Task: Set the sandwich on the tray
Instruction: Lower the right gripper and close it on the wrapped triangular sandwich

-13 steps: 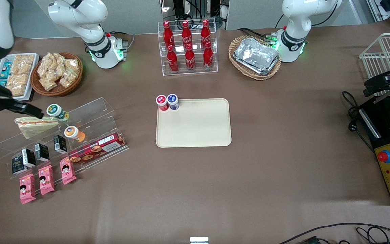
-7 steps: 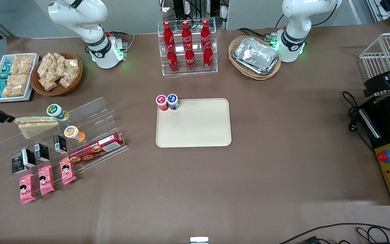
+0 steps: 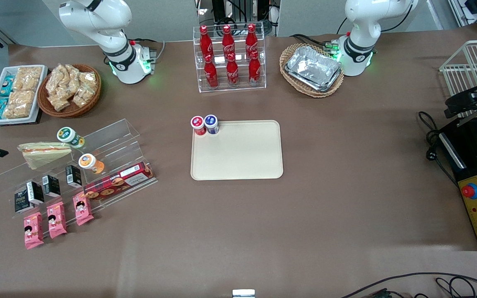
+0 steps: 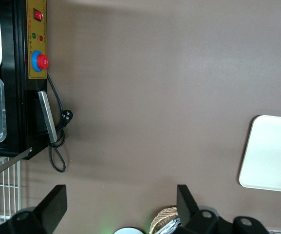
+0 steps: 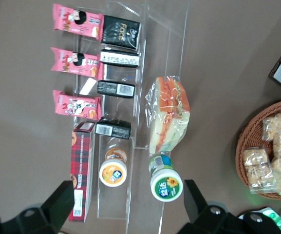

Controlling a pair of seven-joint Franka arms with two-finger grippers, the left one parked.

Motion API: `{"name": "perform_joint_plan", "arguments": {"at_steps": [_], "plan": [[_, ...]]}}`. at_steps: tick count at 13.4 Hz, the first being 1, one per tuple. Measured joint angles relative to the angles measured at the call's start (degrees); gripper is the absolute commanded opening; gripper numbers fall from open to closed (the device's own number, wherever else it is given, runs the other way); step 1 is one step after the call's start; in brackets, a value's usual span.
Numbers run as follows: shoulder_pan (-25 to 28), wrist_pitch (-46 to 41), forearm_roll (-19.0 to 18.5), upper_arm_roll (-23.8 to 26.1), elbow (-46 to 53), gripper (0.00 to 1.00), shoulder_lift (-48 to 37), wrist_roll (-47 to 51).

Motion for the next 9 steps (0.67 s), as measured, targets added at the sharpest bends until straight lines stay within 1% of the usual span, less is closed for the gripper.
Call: {"name": "perform_joint_plan", "arguments": {"at_steps": [5, 9], "plan": [[0.0, 6.1, 0.0, -0.1, -9.1, 1.0, 0.4, 1.4], [0.0, 9.6, 0.0, -0.2, -14.2, 1.0, 0.3, 1.4]]}}
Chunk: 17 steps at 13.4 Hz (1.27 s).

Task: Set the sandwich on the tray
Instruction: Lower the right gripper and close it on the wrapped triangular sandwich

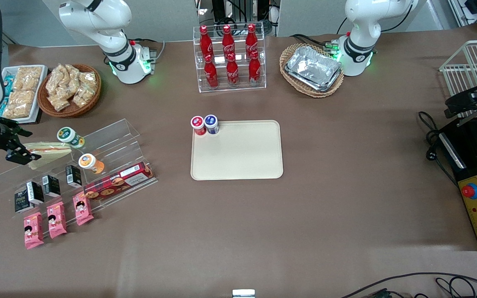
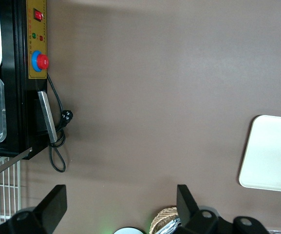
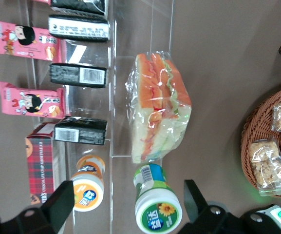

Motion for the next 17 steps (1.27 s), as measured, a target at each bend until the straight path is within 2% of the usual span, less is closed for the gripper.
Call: {"name": "perform_joint_plan", "arguments": {"at_steps": [9, 15, 16, 17], "plan": [[-2.3, 10.5, 0.0, -1.2, -6.2, 1.0, 0.2, -1.8], [-2.3, 12.1, -0.4, -1.1, -6.6, 1.0, 2.3, -3.0], [-2.3, 12.4, -0.5, -1.1, -6.6, 0.97, 2.6, -3.6], [-2.3, 12.5, -0.6, -1.1, -6.6, 0.85, 2.8, -4.5]]}}
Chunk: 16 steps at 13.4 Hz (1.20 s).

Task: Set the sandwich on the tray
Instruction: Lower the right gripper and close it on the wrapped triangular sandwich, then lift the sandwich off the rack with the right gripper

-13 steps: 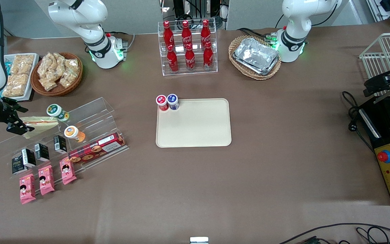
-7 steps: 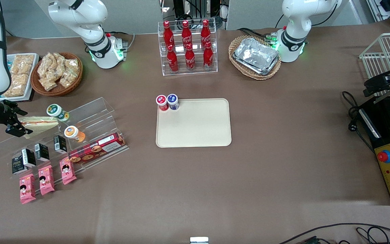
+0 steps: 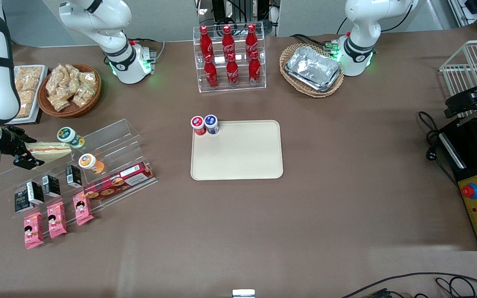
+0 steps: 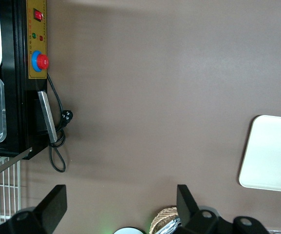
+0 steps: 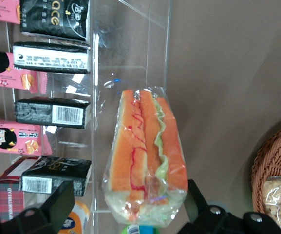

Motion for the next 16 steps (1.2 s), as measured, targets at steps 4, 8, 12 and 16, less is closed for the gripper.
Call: {"name": "perform_joint_plan", "arguments": {"at_steps": [4, 8, 12, 16], "plan": [[0.0, 0.1, -0.2, -0.1, 0.0, 0.53, 0.3, -4.0], [-0.3, 0.1, -0.2, -1.2, 0.1, 0.52, 0.3, -8.7], [-2.0, 0.2, -0.3, -1.8, 2.4, 0.52, 0.3, -14.8], [-2.0, -9.6, -0.4, -1.8, 11.5, 0.52, 0.8, -19.7]]}}
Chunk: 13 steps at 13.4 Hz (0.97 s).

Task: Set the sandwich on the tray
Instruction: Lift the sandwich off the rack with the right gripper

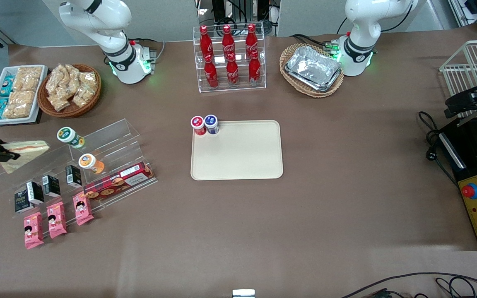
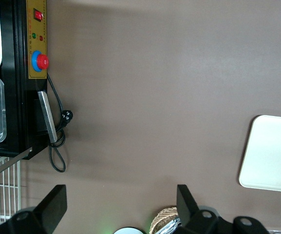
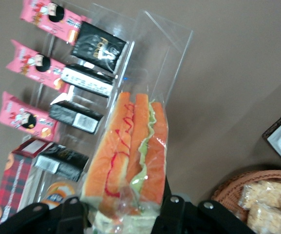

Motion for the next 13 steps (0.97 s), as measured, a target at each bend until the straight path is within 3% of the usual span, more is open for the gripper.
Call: {"name": "perform_joint_plan", "arguments": {"at_steps": [3, 7, 13], "plan": [[1.8, -7.4, 0.0, 0.5, 8.2, 0.52, 1.2, -7.0], [9.2, -10.5, -2.7, 1.6, 12.2, 0.52, 2.4, -15.4], [11.6, -14.6, -3.2, 14.8, 17.2, 0.52, 2.5, -27.0]]}}
